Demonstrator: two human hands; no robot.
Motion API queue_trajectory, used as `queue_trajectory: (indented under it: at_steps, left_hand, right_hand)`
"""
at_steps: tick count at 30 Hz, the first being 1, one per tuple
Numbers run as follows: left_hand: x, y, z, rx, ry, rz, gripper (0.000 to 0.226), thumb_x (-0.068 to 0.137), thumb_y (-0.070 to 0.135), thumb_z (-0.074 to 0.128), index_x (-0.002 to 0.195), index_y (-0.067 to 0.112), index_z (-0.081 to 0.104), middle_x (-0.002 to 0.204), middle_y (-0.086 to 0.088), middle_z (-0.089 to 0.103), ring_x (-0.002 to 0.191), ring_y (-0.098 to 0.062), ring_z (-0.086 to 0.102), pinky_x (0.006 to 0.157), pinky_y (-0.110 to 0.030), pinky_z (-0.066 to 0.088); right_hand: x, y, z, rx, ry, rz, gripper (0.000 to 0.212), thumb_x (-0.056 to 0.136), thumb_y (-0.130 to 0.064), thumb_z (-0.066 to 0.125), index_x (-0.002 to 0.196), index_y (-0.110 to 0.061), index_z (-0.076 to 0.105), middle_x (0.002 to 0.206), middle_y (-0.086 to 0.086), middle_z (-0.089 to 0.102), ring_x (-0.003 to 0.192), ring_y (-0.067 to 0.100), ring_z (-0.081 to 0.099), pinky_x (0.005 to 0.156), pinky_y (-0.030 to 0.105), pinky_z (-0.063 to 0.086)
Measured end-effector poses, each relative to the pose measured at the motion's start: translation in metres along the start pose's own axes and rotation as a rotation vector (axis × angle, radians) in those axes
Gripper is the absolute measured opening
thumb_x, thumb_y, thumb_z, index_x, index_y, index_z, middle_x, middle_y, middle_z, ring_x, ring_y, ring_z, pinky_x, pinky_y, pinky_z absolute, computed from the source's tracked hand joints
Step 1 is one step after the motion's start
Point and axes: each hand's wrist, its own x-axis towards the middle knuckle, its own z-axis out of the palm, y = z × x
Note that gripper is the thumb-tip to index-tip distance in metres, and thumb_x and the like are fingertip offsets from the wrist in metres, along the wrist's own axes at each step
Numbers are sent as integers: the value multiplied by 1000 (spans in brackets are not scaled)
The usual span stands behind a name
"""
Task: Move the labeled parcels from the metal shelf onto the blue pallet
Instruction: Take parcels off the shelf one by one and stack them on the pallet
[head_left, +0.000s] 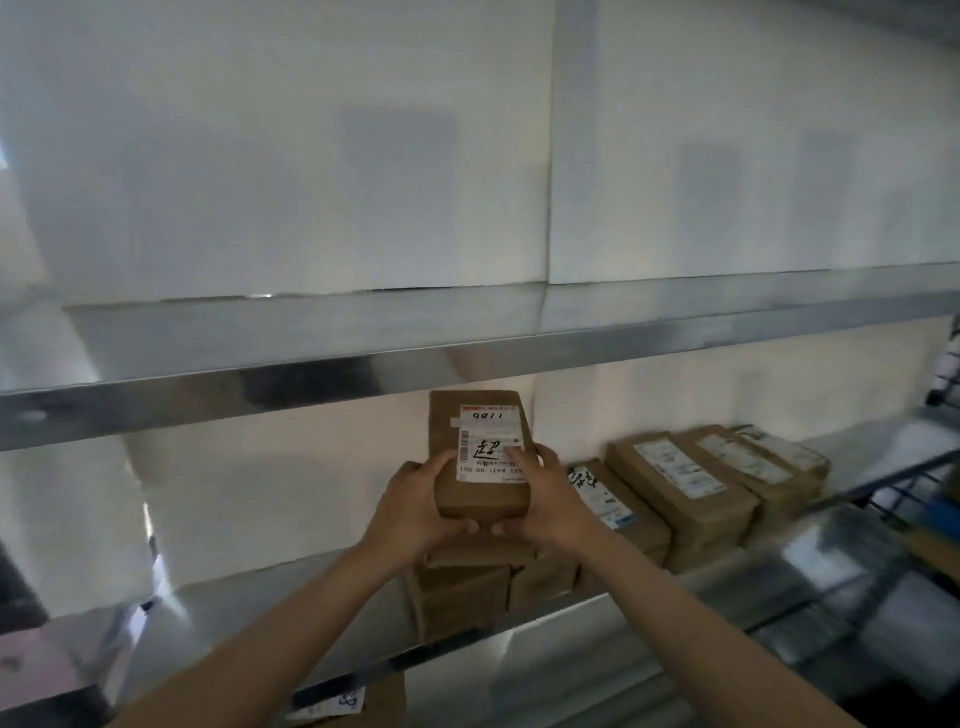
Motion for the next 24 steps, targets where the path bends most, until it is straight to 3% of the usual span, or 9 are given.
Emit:
queue_trajectory:
  at_steps: [4,14,18,24]
  left_hand:
    - [31,62,55,-13,-55,71,86,66,36,80,138,31,32,129,-7,49,117,-22,49,101,-31,42]
    - [91,248,204,-92,-188,306,88,65,32,81,139,28,34,135,-6,42,122,-21,42,96,-24,34]
    - [106,322,270,-134,-278,386,89,62,32,83,138,29,35,133,-6,46,117,-20,48,95,-27,40]
    - [123,421,354,-125,-419,522,91,62,36,83,138,30,34,131,-5,45,118,-21,46,97,-32,42]
  right_hand:
    - [-21,64,-52,-14,60,71,99,70,-20,78,146,-17,15,148,10,17,140,25,18,114,25,18]
    - [-99,240,-191,-60,250,294,99,72,-23,77,146,-21,11,152,9,3,140,25,18,114,26,19]
    - [-145,306,-239,-35,326,395,97,74,-24,75,147,-20,11,152,5,1,139,22,20,110,22,23]
    - [-205,391,-296,-24,451,566,94,75,-25,74,146,-23,14,153,3,-2,141,24,15,113,28,23]
